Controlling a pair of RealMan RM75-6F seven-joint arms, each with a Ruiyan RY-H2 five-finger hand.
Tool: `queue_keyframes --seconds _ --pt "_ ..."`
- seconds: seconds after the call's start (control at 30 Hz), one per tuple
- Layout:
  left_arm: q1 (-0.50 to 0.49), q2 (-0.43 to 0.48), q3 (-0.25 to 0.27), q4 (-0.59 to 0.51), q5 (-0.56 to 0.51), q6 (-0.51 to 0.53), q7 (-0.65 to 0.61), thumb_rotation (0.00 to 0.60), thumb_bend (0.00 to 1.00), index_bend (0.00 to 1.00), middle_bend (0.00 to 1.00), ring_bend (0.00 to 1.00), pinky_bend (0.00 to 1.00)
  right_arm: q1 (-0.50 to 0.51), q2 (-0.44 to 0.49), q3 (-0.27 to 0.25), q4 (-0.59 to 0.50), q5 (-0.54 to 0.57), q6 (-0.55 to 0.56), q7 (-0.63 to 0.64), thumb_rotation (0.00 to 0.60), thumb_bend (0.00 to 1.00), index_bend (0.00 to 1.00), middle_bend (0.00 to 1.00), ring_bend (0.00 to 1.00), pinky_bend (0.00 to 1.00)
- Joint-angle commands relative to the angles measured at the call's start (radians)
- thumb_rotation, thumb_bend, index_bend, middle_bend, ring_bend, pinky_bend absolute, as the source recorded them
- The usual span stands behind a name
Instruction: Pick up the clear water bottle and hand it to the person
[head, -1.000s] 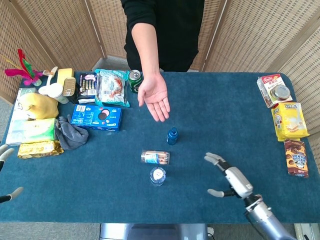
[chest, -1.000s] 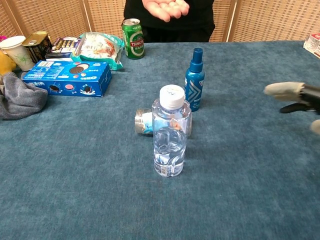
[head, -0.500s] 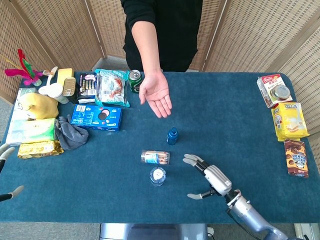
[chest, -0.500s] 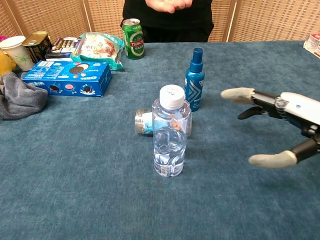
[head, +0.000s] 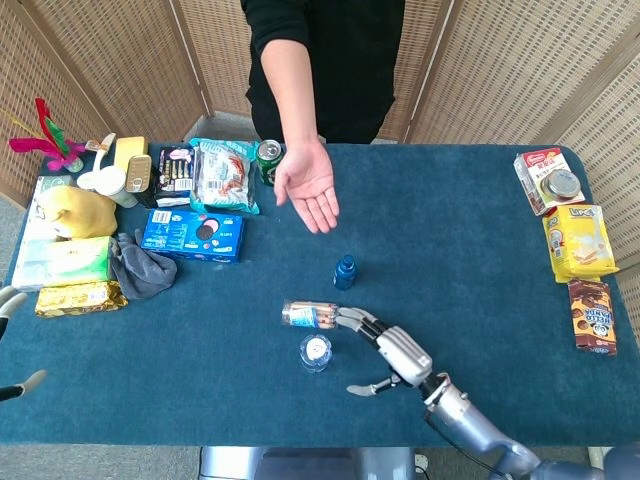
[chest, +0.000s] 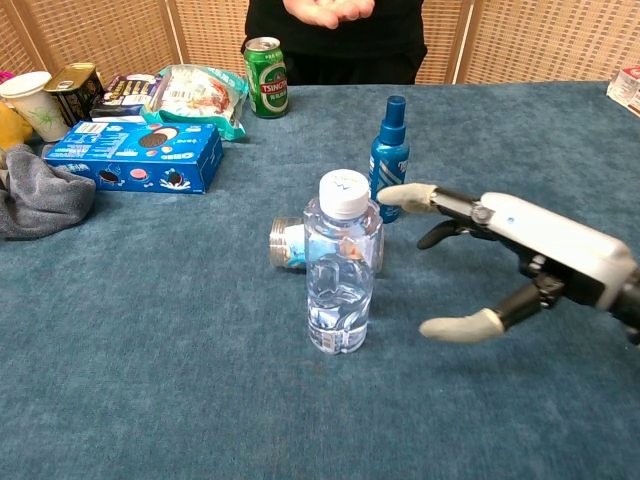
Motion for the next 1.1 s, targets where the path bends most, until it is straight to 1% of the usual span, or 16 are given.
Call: queue_keyframes --seconds 0.03,0.23,0.37,0.53,0.7,0.73,0.8,0.87,0.93,0.97,1.03,1.1 --pt "-0.001 0.003 0.0 -0.002 -0.001 -0.003 -0.007 0.6 0.14 0.0 0.0 0.0 0.09 0.01 -0.035 0.015 0.025 0.015 0.006 -0.015 0.425 0.0 0.01 0.02 0.03 0.2" --pt "0.001 0.007 0.0 -0.001 -0.002 0.0 -0.02 0.6 0.14 0.0 0.0 0.0 0.09 0.021 -0.1 0.032 0.075 0.033 0.028 -0.021 0.424 0.0 0.05 0.08 0.06 0.2" --pt "0.002 0.009 0.0 0.002 0.0 0.002 -0.031 0.6 0.14 0.0 0.0 0.0 0.09 0.036 -0.129 0.034 0.093 0.038 0.027 -0.019 0.426 0.0 0.06 0.09 0.06 0.2" --pt "0.003 0.013 0.0 0.004 0.0 0.003 -0.042 0.6 0.14 0.0 0.0 0.0 0.09 0.05 -0.147 0.032 0.098 0.044 0.021 -0.02 0.427 0.0 0.06 0.13 0.07 0.2" --pt "0.005 0.016 0.001 0.007 0.002 0.007 -0.056 0.6 0.14 0.0 0.0 0.0 0.09 0.06 -0.168 0.044 0.104 0.055 0.032 -0.025 0.434 0.0 0.12 0.22 0.12 0.19" --pt "0.005 0.017 0.001 0.007 0.002 0.007 -0.057 0.6 0.14 0.0 0.0 0.0 0.09 0.062 -0.172 0.048 0.106 0.058 0.034 -0.026 0.435 0.0 0.14 0.24 0.13 0.19" --pt "0.005 0.017 0.001 0.008 0.002 0.006 -0.061 0.6 0.14 0.0 0.0 0.0 0.09 0.062 -0.18 0.054 0.111 0.067 0.038 -0.026 0.458 0.01 0.21 0.3 0.16 0.19" --pt "0.005 0.019 0.001 0.009 0.002 0.007 -0.064 0.6 0.14 0.0 0.0 0.0 0.09 0.06 -0.187 0.057 0.114 0.076 0.045 -0.023 0.521 0.03 0.33 0.39 0.21 0.18" --pt "0.006 0.019 0.001 0.009 0.002 0.007 -0.066 0.6 0.14 0.0 0.0 0.0 0.09 0.057 -0.192 0.056 0.115 0.076 0.058 -0.022 0.588 0.08 0.51 0.53 0.29 0.17" --pt "0.006 0.019 0.001 0.009 0.002 0.008 -0.066 0.6 0.14 0.0 0.0 0.0 0.09 0.056 -0.192 0.052 0.113 0.076 0.061 -0.018 0.599 0.1 0.58 0.59 0.32 0.16" --pt "0.006 0.019 0.001 0.009 0.004 0.009 -0.067 0.6 0.14 0.0 0.0 0.0 0.09 0.056 -0.185 0.043 0.1 0.074 0.061 -0.008 0.6 0.13 0.65 0.65 0.35 0.16" --pt "0.007 0.019 0.002 0.009 0.005 0.009 -0.068 0.6 0.14 0.0 0.0 0.0 0.09 0.055 -0.179 0.04 0.089 0.073 0.065 -0.004 0.6 0.16 0.68 0.68 0.36 0.15"
